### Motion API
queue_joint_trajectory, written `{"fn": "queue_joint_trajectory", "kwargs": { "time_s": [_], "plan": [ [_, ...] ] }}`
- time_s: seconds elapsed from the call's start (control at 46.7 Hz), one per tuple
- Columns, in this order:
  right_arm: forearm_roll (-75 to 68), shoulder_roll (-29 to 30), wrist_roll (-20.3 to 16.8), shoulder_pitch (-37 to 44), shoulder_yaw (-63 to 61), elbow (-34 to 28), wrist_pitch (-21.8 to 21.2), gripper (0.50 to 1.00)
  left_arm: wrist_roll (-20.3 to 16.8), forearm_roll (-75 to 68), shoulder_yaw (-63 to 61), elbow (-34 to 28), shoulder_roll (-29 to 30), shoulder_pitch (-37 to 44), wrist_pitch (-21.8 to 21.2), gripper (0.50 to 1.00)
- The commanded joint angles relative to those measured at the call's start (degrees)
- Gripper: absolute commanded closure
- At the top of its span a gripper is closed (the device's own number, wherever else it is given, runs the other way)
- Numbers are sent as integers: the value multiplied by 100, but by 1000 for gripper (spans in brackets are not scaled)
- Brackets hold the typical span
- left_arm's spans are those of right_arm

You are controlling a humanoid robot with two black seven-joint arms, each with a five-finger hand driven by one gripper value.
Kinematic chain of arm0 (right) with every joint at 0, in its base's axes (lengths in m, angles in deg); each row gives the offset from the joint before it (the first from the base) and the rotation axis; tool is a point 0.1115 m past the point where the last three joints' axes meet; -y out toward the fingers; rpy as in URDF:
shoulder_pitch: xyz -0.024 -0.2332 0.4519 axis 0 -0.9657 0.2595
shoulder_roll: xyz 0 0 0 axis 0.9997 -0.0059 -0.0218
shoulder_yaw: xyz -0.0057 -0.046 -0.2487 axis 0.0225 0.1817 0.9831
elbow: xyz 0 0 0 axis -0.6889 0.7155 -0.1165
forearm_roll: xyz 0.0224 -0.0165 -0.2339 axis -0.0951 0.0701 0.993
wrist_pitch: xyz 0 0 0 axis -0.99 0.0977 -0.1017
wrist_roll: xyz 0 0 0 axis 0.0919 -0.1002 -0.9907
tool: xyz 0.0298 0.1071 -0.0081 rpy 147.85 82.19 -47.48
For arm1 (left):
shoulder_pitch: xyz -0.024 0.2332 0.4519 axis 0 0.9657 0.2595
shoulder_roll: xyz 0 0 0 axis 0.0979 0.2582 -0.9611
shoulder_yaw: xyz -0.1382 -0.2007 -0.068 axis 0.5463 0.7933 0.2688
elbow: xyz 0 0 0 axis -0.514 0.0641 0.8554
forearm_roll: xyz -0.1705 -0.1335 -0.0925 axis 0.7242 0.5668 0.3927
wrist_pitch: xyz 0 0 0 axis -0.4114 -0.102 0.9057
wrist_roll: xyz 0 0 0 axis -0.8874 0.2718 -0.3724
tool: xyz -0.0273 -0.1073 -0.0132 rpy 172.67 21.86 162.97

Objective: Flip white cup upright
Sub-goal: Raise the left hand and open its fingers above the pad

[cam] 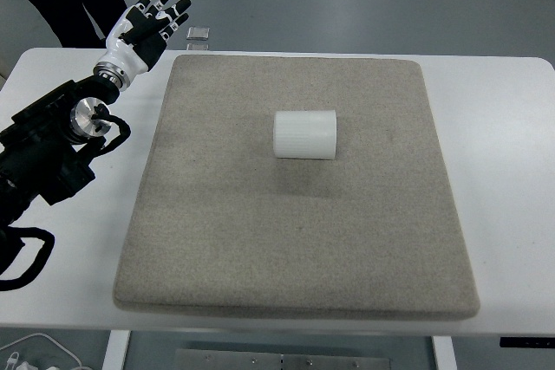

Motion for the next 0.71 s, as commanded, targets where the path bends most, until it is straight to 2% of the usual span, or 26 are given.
{"fn": "queue_joint_trajectory", "kwargs": {
  "time_s": [0.0, 0.364, 0.493, 0.686],
  "plan": [
    [6, 0, 0, -9, -11, 3, 0, 570, 0, 1, 5, 0, 0, 1, 0, 504],
    [15, 0, 0, -9, -10, 11, 18, 570, 9, 88, 329, -70, 70, 36, -26, 504],
    [15, 0, 0, -9, 7, 11, 18, 570, 9, 71, 691, -132, 106, 10, -211, 504],
    [15, 0, 0, 0, 7, 11, 18, 570, 61, -17, 638, -105, 123, -122, -220, 504]
  ]
}}
